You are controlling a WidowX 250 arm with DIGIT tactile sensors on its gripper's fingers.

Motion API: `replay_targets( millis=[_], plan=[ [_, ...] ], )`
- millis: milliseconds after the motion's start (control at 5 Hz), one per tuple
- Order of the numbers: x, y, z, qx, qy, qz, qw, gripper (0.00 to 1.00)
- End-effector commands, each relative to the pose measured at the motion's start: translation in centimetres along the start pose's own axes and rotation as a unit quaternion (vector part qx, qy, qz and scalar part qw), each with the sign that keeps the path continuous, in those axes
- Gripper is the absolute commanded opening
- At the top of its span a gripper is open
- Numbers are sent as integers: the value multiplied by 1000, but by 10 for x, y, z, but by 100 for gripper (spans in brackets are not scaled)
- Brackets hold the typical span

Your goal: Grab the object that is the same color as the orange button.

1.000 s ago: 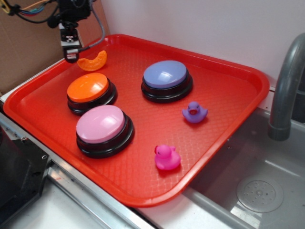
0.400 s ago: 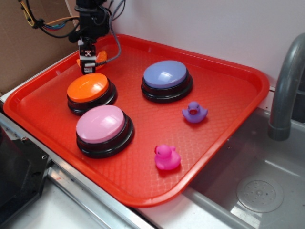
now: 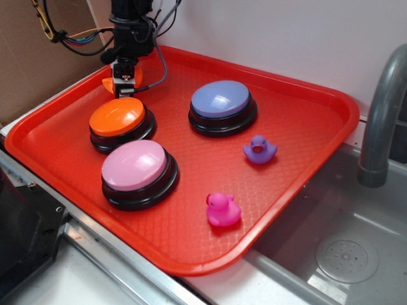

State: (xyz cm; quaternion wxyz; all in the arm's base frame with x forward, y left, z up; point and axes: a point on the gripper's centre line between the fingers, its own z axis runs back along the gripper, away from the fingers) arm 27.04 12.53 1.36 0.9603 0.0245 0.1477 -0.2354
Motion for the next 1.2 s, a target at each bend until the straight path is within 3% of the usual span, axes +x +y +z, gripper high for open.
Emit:
replay_targets(
  millis=[0, 200, 400, 600, 800, 1000],
  plan=[
    [7, -39, 52, -14, -37, 10, 999, 0],
    [-3, -77, 100, -46, -43, 68, 996, 0],
    [-31, -133, 143, -61, -83, 123, 987, 0],
    [-73, -166, 180, -65, -110, 181, 975, 0],
    [-107, -180, 212, -56, -116, 221, 967, 0],
    [-115, -176, 211, -64, -118, 239, 962, 0]
  ],
)
